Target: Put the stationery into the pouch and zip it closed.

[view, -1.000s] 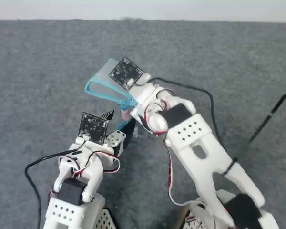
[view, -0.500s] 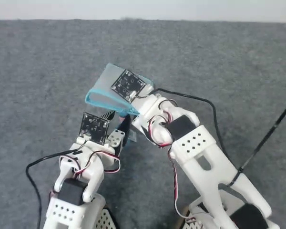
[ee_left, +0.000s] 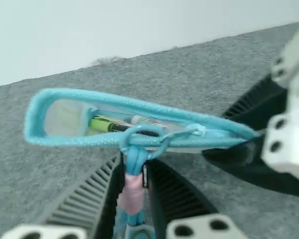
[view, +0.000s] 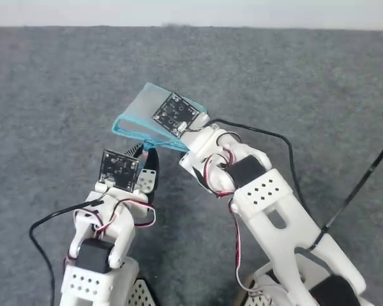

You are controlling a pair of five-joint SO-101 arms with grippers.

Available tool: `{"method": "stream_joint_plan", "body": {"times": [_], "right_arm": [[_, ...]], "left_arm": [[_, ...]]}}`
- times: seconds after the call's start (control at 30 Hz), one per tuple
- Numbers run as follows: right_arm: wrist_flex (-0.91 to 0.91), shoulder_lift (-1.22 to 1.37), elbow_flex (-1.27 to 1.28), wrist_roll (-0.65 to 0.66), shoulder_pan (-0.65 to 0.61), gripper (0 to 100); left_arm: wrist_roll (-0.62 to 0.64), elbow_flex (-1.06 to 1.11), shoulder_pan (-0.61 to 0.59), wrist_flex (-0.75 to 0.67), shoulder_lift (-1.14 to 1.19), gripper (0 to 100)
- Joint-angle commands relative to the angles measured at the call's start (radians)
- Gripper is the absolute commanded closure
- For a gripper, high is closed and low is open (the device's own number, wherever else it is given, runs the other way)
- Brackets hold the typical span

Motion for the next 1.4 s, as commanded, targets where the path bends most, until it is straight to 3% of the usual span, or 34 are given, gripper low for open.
{"method": "stream_joint_plan", "body": {"times": [0.0, 0.57, 0.8, 1.03, 1.23, 1.37], "right_arm": [[-0.013, -0.025, 0.044, 0.018, 0.082, 99.2], [-0.073, 0.165, 0.002, 0.06, 0.286, 99.2], [-0.071, 0.269, -0.078, 0.061, 0.357, 99.2], [-0.071, 0.32, -0.084, 0.084, 0.409, 99.2], [-0.065, 0.363, -0.06, 0.083, 0.371, 99.2], [0.065, 0.321, -0.066, 0.055, 0.292, 98.6]], "left_arm": [[-0.011, -0.016, -0.058, -0.049, -0.023, 99], [-0.04, -0.018, -0.06, -0.049, -0.018, 99], [-0.04, -0.015, -0.147, -0.08, -0.017, 99], [-0.038, -0.016, -0.155, -0.074, -0.017, 99], [-0.035, -0.015, -0.147, -0.043, -0.023, 99], [-0.035, -0.015, -0.129, -0.018, -0.023, 98]]}}
